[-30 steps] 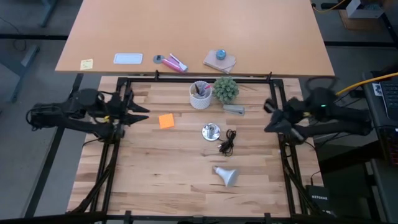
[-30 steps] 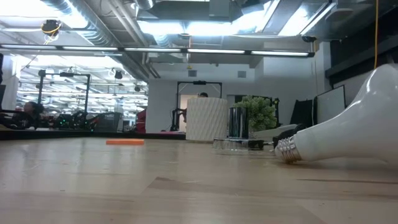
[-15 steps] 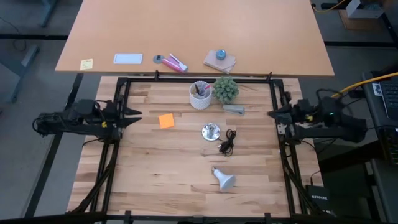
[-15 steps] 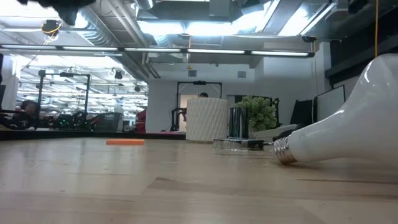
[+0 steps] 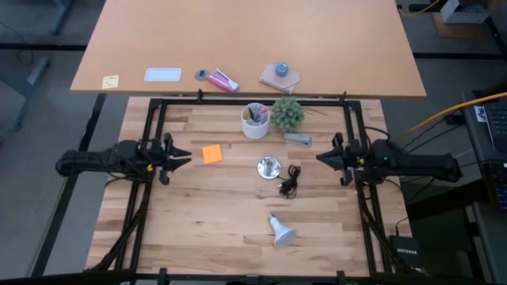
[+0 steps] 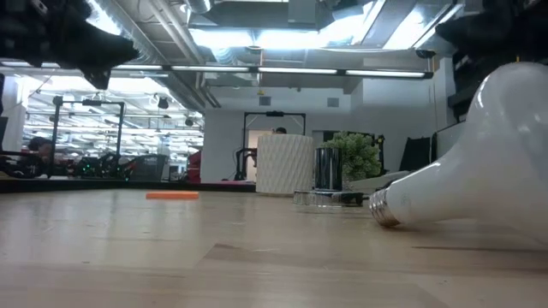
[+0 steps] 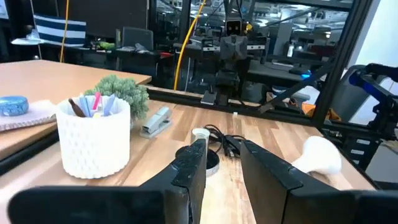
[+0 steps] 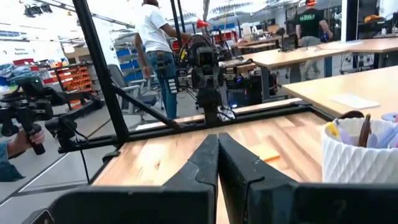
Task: Screw lightbulb
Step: Return to Home Position
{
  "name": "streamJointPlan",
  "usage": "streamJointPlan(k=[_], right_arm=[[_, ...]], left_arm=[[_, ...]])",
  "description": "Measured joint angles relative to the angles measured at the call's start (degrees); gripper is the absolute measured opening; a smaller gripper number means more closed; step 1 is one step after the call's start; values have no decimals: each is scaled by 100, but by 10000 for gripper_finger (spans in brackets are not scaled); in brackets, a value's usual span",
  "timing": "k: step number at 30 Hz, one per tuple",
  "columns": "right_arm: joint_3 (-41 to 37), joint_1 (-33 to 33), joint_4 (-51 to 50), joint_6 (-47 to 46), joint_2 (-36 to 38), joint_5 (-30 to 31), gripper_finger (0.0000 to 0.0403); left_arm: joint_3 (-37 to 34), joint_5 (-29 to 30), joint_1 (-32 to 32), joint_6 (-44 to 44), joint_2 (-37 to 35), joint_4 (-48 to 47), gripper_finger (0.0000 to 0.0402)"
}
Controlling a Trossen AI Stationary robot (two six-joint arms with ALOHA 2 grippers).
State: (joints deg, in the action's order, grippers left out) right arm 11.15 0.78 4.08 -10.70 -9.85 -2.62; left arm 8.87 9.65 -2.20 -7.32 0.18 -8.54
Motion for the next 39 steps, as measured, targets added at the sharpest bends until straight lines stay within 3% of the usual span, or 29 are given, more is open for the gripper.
streamJointPlan(k=[14, 26, 32, 39], right_arm=[[-1044, 0, 1140, -142, -3, 36, 12], [-1050, 0, 528, 62, -2, 476, 12], [-1055, 0, -264, 57, -4, 362, 12], [-1055, 0, -286, 57, -15, 294, 12]], left_arm=[[-829, -4, 0, 28, 7, 1072, 93], [-829, -2, 0, 545, 11, 1074, 93], [-829, -2, 0, 369, 13, 1074, 93], [-829, -2, -2, 368, 12, 1072, 93]])
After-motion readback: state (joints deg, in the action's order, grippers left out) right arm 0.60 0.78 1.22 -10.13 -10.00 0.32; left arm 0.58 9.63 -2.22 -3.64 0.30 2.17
